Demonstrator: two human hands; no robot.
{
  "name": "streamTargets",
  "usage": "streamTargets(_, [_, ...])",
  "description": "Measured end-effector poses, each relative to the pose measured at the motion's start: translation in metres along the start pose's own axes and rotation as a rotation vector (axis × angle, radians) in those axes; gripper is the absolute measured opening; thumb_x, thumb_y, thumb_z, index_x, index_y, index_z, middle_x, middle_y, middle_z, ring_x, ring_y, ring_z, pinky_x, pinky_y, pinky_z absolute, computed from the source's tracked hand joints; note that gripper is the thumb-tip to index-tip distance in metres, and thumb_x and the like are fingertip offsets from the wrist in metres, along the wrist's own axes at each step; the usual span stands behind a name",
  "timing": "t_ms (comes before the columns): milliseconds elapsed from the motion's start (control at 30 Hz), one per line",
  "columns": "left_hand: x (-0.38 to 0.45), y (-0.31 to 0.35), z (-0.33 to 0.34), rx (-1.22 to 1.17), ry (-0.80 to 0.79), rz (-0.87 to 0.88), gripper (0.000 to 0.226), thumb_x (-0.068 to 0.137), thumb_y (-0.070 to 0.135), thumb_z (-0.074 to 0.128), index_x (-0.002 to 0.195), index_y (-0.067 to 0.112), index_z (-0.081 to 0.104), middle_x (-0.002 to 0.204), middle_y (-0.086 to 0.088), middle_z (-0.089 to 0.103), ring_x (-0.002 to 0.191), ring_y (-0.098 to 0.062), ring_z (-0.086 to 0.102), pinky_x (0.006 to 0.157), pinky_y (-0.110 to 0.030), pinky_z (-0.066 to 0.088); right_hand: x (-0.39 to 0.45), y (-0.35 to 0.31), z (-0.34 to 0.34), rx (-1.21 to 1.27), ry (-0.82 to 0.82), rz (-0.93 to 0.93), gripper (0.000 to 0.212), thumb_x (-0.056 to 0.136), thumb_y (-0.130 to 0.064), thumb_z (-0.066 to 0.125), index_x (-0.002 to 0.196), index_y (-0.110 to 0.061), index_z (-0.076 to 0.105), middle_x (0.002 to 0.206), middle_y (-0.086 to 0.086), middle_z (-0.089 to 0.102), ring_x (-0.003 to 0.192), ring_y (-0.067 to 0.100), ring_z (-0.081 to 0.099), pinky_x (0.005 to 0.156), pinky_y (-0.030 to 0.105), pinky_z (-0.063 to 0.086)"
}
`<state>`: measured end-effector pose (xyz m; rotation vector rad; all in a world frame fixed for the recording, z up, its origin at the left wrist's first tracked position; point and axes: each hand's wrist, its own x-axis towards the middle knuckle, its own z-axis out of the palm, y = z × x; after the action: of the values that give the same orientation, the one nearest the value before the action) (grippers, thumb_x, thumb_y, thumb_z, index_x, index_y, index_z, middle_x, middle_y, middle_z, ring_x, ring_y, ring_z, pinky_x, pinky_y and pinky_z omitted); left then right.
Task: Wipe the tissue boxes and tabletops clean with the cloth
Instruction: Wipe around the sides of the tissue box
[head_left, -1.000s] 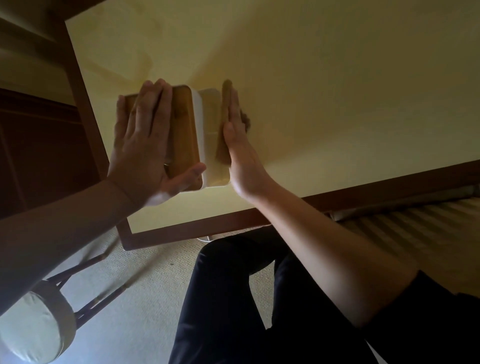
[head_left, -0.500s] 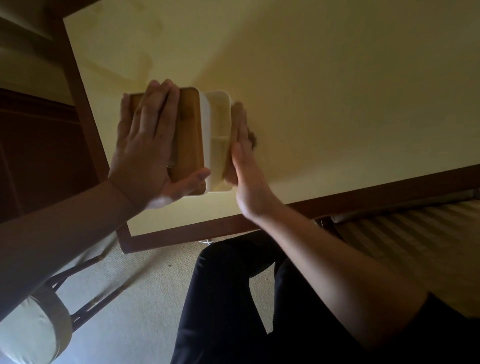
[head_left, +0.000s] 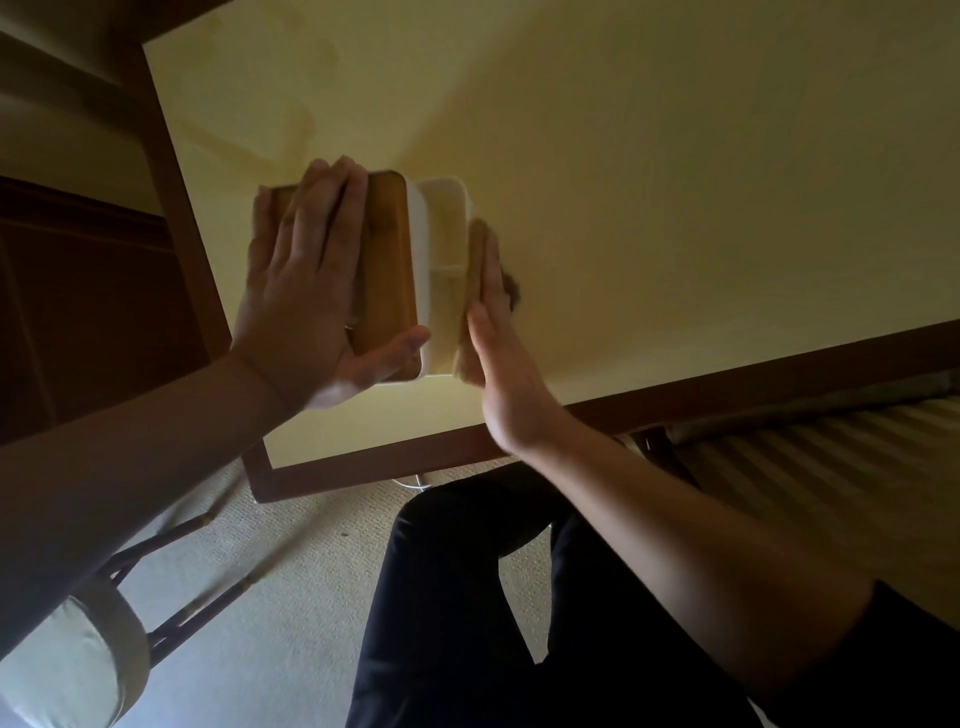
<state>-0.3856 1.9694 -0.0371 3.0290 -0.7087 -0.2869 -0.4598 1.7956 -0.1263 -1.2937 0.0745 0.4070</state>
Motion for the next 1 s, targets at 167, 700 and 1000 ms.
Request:
streamTargets(167, [0.0, 0.0, 0.0, 0.015, 0.013, 0.003, 0.121, 0.083, 0.084, 0.043, 0.163, -0.002, 0.012, 0.168, -0.022, 0.018, 0.159, -0.037, 0.013, 0.125, -0.065, 0.009, -0.02, 0.011, 0.007, 0.023, 0.003, 0.002, 0.061, 0.112, -0.045, 0.022, 0.166, -0.039, -0.006, 0.177, -0.006, -0.007, 0.164, 0.017, -0.004, 0.131, 0.059, 0.005])
streamTargets(700, [0.007, 0.048, -0.007, -0.282, 0.161, -0.484, 0.1, 0.083, 0.062, 0.056, 0.165, 0.019, 0.018, 0.174, -0.002, 0.004, 0.161, -0.023, -0.004, 0.125, -0.055, -0.012, 0.082, -0.026, -0.019, -0.081, 0.038, -0.031, 0.063, 0.11, -0.054, 0.021, 0.166, -0.039, -0.001, 0.177, -0.009, -0.001, 0.162, 0.007, -0.002, 0.133, 0.051, 0.001])
streamTargets(1000, [0.032, 0.065, 0.017, -0.325, 0.215, -1.053, 0.13, 0.079, 0.096, 0.027, 0.164, 0.003, -0.003, 0.173, -0.012, 0.007, 0.16, -0.026, -0.006, 0.128, -0.051, -0.011, 0.075, -0.029, -0.027, -0.074, -0.072, -0.056, 0.056, 0.113, -0.048, 0.022, 0.163, -0.044, -0.001, 0.177, -0.012, -0.005, 0.162, 0.008, -0.008, 0.132, 0.053, -0.003])
